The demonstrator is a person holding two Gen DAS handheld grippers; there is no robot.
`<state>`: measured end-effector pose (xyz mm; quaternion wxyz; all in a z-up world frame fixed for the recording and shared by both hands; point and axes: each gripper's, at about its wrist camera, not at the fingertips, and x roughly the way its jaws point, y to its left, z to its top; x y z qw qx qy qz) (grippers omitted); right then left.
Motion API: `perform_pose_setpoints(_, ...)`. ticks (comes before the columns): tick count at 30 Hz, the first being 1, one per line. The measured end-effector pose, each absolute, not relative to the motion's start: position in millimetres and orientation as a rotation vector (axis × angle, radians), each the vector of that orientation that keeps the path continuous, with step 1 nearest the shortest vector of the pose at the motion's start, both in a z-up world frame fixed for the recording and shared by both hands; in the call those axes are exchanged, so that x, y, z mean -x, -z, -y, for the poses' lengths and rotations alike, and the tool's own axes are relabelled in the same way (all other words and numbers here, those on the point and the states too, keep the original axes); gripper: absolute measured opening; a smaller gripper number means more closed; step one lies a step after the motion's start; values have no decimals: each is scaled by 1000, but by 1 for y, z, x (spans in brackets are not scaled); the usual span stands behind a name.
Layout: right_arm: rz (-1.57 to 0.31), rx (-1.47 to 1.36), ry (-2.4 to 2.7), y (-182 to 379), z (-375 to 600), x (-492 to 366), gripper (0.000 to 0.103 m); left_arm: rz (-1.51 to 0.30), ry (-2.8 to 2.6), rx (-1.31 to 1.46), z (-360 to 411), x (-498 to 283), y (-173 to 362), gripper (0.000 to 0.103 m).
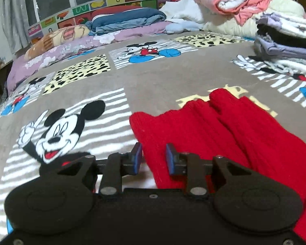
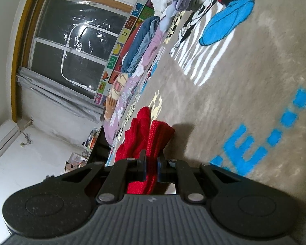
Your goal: Fold clothes
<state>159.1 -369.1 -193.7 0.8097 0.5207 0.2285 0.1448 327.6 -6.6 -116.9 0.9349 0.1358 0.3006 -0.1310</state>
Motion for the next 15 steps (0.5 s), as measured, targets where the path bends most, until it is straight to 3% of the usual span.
perform_pose_setpoints(9, -498, -1108, -308, 194, 366, -160, 11, -667, 219, -307, 6, -378, 117, 25)
perform_pose_setpoints(15, -500, -1107, -306, 194, 364, -159, 11, -676, 212, -143, -1, -384, 97, 24)
